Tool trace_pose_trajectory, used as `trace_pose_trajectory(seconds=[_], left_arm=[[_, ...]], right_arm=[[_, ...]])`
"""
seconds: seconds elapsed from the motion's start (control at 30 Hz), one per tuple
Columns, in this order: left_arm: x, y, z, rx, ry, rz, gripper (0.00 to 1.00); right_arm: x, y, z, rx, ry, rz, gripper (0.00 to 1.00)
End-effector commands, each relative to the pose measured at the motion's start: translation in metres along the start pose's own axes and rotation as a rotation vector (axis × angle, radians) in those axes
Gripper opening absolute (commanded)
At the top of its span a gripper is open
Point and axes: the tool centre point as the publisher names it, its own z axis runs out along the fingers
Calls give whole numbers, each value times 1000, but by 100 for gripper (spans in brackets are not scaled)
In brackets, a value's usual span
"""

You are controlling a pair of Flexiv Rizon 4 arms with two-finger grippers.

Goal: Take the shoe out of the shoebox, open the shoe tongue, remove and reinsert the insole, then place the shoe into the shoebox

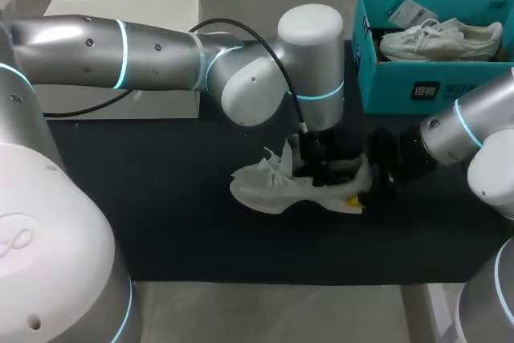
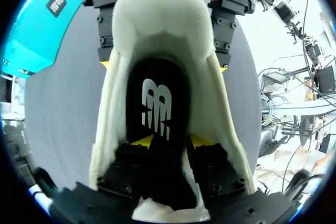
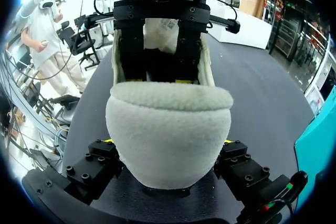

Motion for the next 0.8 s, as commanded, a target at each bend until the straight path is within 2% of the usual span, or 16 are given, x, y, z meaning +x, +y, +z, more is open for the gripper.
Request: trace_pose_trajectory(seconds=[0.03, 0.27, 0.3, 0.37, 0.43, 0.53, 0.67, 0.8], left_arm=[[-7, -3, 30, 4, -46, -8, 44], [-21, -2, 49, 10, -84, -22, 49], [-23, -2, 52, 12, -101, -23, 45], [-26, -2, 56, 11, -129, -28, 33], [-27, -3, 59, 17, -151, -35, 15], [-27, -3, 62, 26, -198, -53, 0], [-21, 0, 63, 38, -204, -67, 0], [-17, 5, 53, 64, -186, -118, 0]], right_arm=[[0, 1, 2, 1, -1, 1, 0], [0, 1, 2, 1, -1, 1, 0], [0, 1, 2, 1, -1, 1, 0], [0, 1, 2, 1, -1, 1, 0], [0, 1, 2, 1, -1, 1, 0], [0, 1, 2, 1, -1, 1, 0], [0, 1, 2, 1, -1, 1, 0], [0, 1, 2, 1, -1, 1, 0]])
